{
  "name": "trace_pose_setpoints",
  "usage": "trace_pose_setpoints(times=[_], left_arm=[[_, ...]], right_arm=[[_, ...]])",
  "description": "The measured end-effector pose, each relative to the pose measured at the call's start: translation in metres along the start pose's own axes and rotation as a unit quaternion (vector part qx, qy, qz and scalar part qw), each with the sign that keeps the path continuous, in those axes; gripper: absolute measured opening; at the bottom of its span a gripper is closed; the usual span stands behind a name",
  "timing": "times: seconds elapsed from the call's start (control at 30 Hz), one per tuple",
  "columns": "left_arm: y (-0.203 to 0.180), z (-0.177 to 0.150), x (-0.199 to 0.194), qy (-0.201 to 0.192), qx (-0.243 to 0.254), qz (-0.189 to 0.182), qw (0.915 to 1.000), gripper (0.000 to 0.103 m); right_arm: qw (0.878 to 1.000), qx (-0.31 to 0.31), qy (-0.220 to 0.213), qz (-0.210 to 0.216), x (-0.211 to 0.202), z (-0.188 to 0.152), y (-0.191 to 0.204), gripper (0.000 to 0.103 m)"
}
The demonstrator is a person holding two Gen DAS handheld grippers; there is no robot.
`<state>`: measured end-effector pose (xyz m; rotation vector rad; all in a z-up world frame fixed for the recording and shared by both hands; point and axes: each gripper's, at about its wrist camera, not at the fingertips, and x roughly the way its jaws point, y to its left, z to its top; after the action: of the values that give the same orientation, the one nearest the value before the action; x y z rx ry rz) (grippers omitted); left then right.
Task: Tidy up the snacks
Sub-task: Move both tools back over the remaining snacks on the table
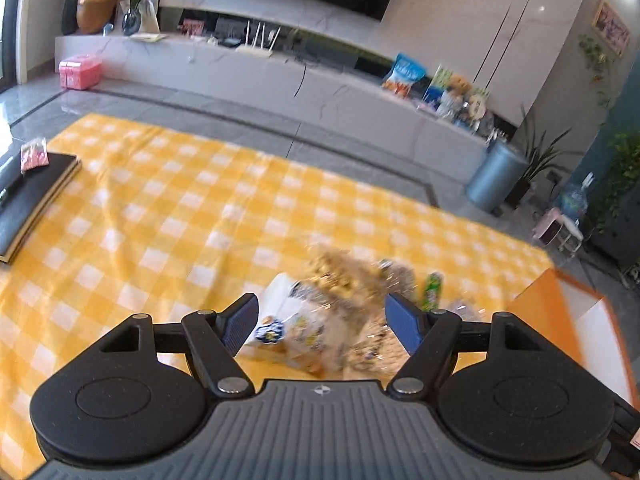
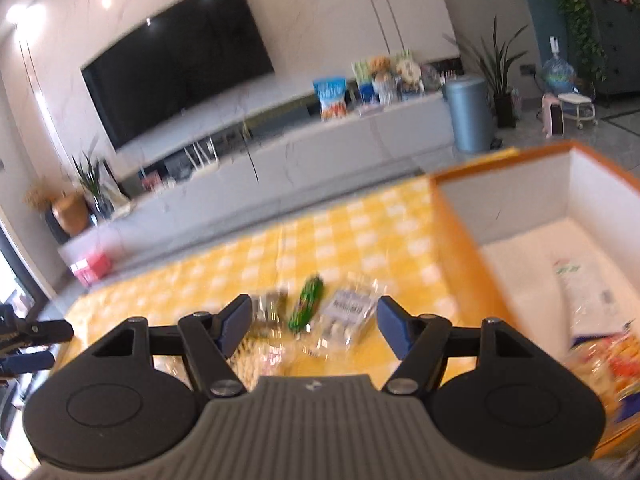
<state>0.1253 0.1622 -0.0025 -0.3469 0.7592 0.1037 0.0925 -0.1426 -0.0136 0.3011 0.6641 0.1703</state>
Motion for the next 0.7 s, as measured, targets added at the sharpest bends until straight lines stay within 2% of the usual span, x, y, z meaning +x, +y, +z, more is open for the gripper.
trace_pose_setpoints(times=[0.1, 0.23, 0.4, 0.47, 0.6, 0.7], left_arm=[[0.011, -0.008, 0.015, 0.008, 0.001, 0.016, 0.9998, 0.085], [0.022, -0.016, 0.027, 0.019, -0.013, 0.031, 0.9993, 0.085], [0.03, -0.018, 0.03, 0.026, -0.02, 0.034, 0.9989, 0.085], [0.033, -0.017, 0.03, 0.024, -0.019, 0.033, 0.999, 0.085], [0.039, -0.017, 0.029, 0.027, -0.024, 0.034, 0.9987, 0.085], [0.042, -0.016, 0.029, 0.045, -0.044, 0.04, 0.9972, 0.085]], right_arm=[[0.999, -0.006, 0.033, -0.01, 0.03, -0.012, 0.008, 0.068], [0.998, -0.02, 0.061, 0.002, 0.061, -0.024, 0.019, 0.068], [0.997, 0.018, 0.078, -0.006, 0.094, -0.033, 0.028, 0.093], [0.996, 0.032, 0.08, -0.006, 0.104, -0.033, 0.034, 0.097], [0.995, 0.027, 0.077, -0.05, 0.122, -0.033, 0.054, 0.098], [0.994, 0.013, 0.081, -0.068, 0.129, -0.038, 0.068, 0.1]])
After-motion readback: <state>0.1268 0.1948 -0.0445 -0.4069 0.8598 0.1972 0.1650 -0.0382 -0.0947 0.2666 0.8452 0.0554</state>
